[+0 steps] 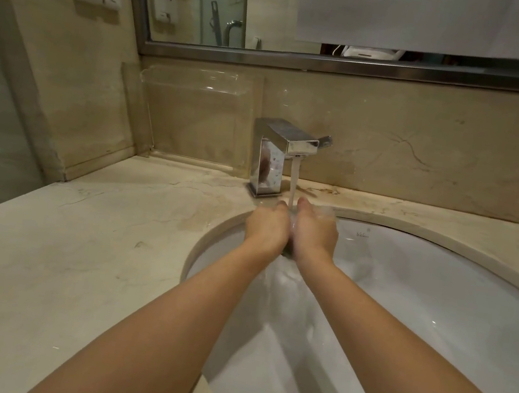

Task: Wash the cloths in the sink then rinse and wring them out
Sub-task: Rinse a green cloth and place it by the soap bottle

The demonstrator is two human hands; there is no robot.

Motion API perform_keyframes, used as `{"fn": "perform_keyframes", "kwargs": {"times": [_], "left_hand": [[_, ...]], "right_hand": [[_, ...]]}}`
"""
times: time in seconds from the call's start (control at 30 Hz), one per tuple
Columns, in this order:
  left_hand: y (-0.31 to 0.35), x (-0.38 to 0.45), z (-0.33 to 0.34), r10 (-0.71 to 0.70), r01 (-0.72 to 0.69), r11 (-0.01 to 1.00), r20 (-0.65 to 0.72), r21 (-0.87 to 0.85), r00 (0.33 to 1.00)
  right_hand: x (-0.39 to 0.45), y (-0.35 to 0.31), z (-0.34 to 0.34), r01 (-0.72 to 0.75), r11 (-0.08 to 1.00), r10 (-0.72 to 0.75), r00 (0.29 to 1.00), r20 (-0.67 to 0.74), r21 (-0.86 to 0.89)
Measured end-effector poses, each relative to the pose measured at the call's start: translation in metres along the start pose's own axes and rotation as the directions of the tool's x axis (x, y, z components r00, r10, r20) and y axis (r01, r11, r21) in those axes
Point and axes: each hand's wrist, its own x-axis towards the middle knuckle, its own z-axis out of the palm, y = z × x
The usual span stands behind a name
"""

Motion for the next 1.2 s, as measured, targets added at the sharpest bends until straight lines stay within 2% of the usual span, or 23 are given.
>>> {"fn": "perform_keyframes", "kwargs": {"times": [0.07,0.13,0.27,0.33,0.43,0.53,0.63,0.73,0.83,0.9,1.0,1.1,1.2], "left_hand": [[0.001,0.000,-0.002,-0.061,0.061,0.998,0.039,-0.006,0.997],[0.002,0.000,-0.004,-0.053,0.052,0.998,0.055,0.019,0.997],[0.002,0.004,-0.004,0.115,-0.116,0.991,0.026,0.061,0.993],[0.003,0.001,-0.003,0.196,-0.196,0.979,0.002,0.053,0.981],[0.004,-0.002,-0.002,0.234,-0.235,0.972,-0.038,0.003,0.971],[0.002,0.001,0.000,0.238,-0.239,0.971,-0.069,0.002,0.969],[-0.001,0.006,0.001,0.202,-0.200,0.979,-0.071,0.030,0.977],[-0.002,0.006,0.002,0.157,-0.157,0.987,-0.023,0.019,0.987],[-0.002,0.005,0.000,0.154,-0.155,0.987,-0.013,-0.043,0.988],[0.001,0.004,-0.002,0.133,-0.138,0.981,-0.041,-0.138,0.990],[0.006,0.004,-0.006,0.093,-0.103,0.980,-0.065,-0.173,0.994],[0.007,0.003,-0.009,0.003,0.008,0.991,0.076,-0.135,0.997],[0.007,0.000,-0.007,-0.078,0.084,0.996,0.204,-0.019,0.976]], "right_hand": [[0.001,0.002,0.002,0.048,0.998,-0.048,0.999,0.002,-0.042],[-0.001,0.002,0.002,0.101,0.989,-0.101,0.995,0.011,-0.111],[-0.002,0.000,-0.001,0.100,0.993,-0.100,0.995,0.013,-0.062],[-0.002,0.004,-0.001,0.009,0.999,-0.011,0.999,0.051,0.046],[-0.002,0.007,-0.005,-0.237,0.956,0.207,0.962,0.178,0.170],[-0.003,0.008,-0.012,-0.348,0.927,0.302,0.914,0.270,0.142],[-0.001,0.012,-0.011,-0.267,0.946,0.225,0.949,0.220,0.186],[-0.001,0.014,-0.009,-0.208,0.922,0.168,0.975,0.146,0.327],[-0.003,0.015,-0.014,-0.252,0.850,0.144,0.956,0.255,0.463],[-0.002,0.014,-0.017,-0.192,0.896,0.089,0.961,0.260,0.401],[0.000,0.014,-0.017,-0.046,0.955,0.000,0.988,0.155,0.292],[0.002,0.016,-0.022,0.013,0.979,-0.022,0.999,0.042,0.202],[0.006,0.017,-0.033,-0.038,0.963,0.033,0.999,0.023,0.266]]}}
